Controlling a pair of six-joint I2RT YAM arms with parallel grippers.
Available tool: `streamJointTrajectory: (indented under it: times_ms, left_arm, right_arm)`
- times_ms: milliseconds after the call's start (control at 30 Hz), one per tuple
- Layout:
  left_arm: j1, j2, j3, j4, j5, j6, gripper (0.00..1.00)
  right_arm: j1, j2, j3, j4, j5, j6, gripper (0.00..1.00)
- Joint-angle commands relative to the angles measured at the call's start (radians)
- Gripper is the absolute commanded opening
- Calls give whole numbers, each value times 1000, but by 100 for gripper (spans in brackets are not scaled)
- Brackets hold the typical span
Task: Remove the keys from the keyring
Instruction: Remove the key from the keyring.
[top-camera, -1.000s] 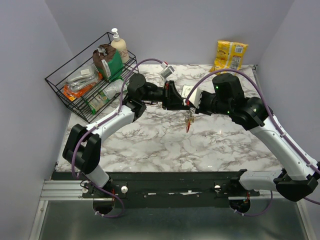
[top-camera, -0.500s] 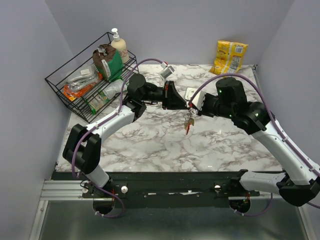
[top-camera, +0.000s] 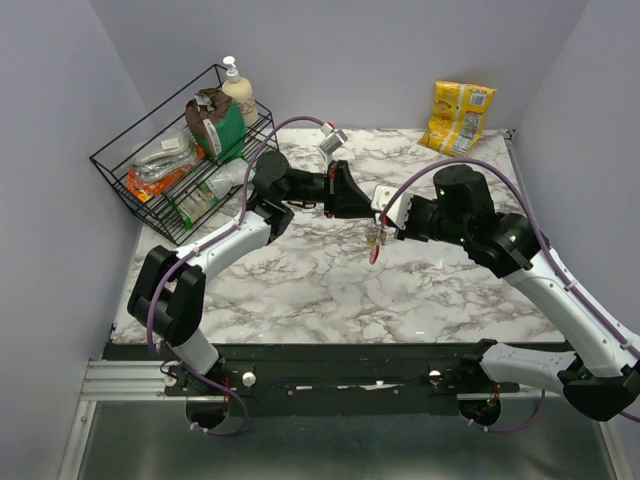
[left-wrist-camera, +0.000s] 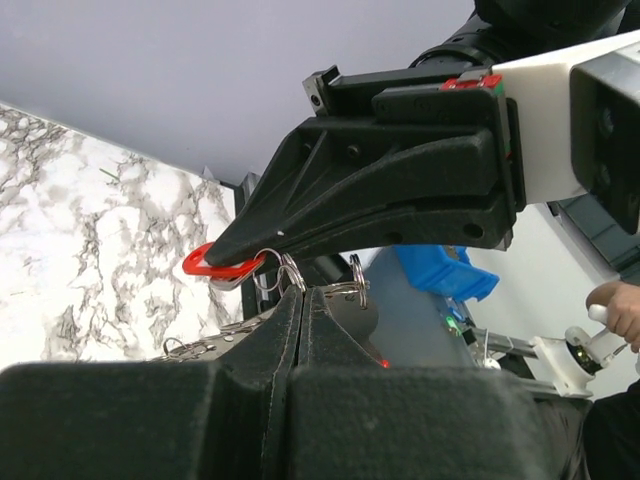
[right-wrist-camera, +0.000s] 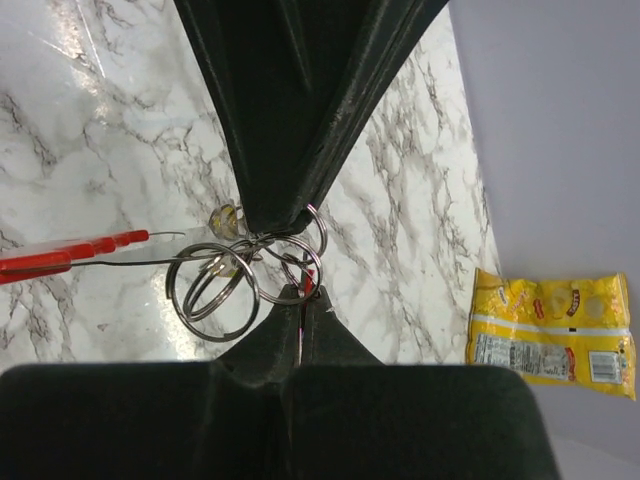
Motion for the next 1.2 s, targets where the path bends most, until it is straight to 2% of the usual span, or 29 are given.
streamJointTrajectory:
  times_ms: [0, 100, 267, 467, 733, 1167]
  left_arm:
    - [1, -6, -9, 100, 44, -51, 0]
    - [1, -4, -10, 98, 42, -51, 0]
    - [3, -7, -15, 80, 42, -43, 0]
    - [1, -17, -15, -38, 29, 34, 0]
    - [-2, -17, -26, -94, 18, 72, 0]
    - [-17, -12, -32, -81, 30, 72, 0]
  right_arm:
    - [-15, -12, -29, -20, 18, -16, 1]
    - [-15, -10, -31, 9, 52, -17, 1]
    - [-15, -12, -49, 86, 202, -43, 1]
    - [-25, -13, -34, 126, 262, -68, 1]
    - [-28, -9, 11, 120, 251, -63, 1]
    - [-62, 17, 72, 138, 124, 6, 1]
